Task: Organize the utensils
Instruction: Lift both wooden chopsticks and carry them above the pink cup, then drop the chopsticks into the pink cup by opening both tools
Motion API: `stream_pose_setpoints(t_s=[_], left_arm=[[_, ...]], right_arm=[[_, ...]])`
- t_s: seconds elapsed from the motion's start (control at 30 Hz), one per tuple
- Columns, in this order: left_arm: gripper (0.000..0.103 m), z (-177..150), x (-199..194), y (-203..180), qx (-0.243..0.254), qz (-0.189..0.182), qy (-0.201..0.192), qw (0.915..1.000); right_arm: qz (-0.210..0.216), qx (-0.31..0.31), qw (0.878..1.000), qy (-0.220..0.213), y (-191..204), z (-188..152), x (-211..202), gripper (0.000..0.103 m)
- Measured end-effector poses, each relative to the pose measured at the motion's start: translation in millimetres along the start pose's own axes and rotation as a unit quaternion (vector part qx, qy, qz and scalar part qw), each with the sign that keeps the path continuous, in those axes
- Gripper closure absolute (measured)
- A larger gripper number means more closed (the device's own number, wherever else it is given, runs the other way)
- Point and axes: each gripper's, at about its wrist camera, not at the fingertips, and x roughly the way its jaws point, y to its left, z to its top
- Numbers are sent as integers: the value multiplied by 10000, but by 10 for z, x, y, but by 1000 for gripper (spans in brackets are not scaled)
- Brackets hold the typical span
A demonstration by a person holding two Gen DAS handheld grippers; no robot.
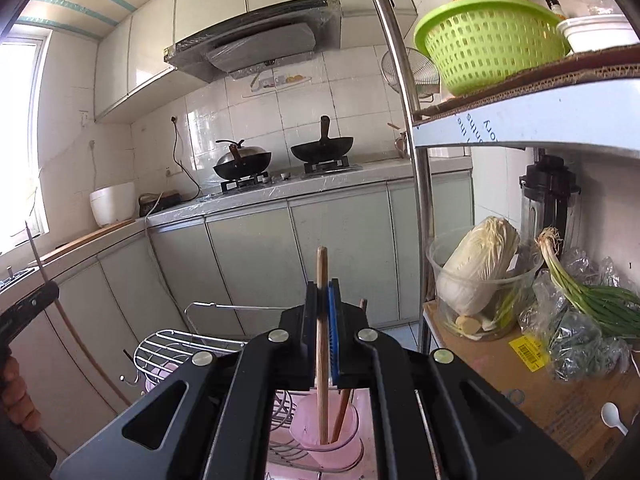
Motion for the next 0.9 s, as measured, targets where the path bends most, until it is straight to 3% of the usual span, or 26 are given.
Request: stream_pose_setpoints(t_s=[0.2,0.53,0.9], left_arm=[[97,-28,381,-80,193,278,-92,9994],[97,-497,504,-67,181,136,583,9980],[97,-816,799,332,-466,284,1309,9899]], right_arm=[[32,118,9997,191,-75,-137,57,98],[131,88,9989,438,-68,-288,155,98],[78,208,9986,481,-110,-344,186,98]])
